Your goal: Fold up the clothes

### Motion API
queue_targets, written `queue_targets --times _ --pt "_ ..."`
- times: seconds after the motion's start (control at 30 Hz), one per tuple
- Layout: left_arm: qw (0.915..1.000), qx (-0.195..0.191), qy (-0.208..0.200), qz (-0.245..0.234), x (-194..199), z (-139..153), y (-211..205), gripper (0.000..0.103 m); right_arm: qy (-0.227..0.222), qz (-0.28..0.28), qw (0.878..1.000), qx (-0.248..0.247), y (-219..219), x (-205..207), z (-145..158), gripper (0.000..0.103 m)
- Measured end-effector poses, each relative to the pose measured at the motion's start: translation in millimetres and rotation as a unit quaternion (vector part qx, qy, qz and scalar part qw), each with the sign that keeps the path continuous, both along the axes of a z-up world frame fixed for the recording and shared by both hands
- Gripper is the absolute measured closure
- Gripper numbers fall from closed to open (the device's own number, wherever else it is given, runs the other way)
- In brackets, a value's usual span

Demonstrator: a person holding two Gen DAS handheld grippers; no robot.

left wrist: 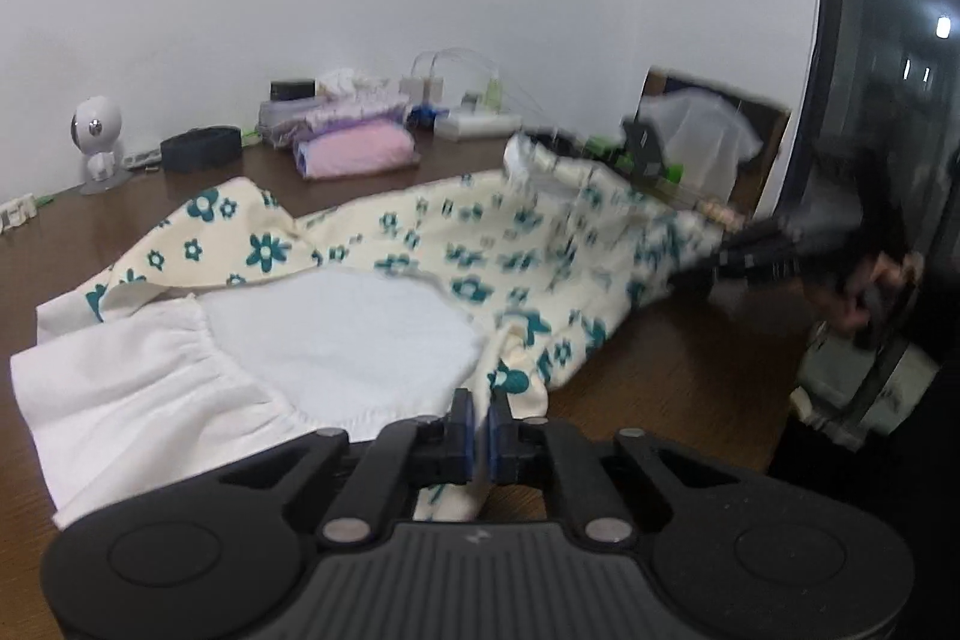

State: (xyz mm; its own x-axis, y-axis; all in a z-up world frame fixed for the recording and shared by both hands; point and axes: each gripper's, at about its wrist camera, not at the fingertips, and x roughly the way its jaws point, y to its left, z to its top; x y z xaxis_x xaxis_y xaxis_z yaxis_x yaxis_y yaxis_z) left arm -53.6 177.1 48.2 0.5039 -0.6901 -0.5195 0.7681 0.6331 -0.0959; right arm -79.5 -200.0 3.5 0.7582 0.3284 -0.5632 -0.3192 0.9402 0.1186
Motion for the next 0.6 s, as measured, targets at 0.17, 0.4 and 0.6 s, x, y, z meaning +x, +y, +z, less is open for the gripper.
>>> queue_targets --times 0.17,0.4,0.6 --pt "0.9988 -0.039 -0.028 0.012 -7.7 30.2 16.9 0.098 0.011 0.086 0.996 0.014 -23.1 -22.7 18.8 0.099" --pt "0.9987 -0.001 -0.012 0.050 5.4 18.9 23.3 0.055 0.015 0.096 0.995 0.011 -26.6 -12.9 27.0 0.056" --pt "0.9995 -0.022 0.021 0.012 8.2 20.5 2.9 0.044 0.013 0.080 0.993 0.082 -15.6 4.5 28.9 0.045"
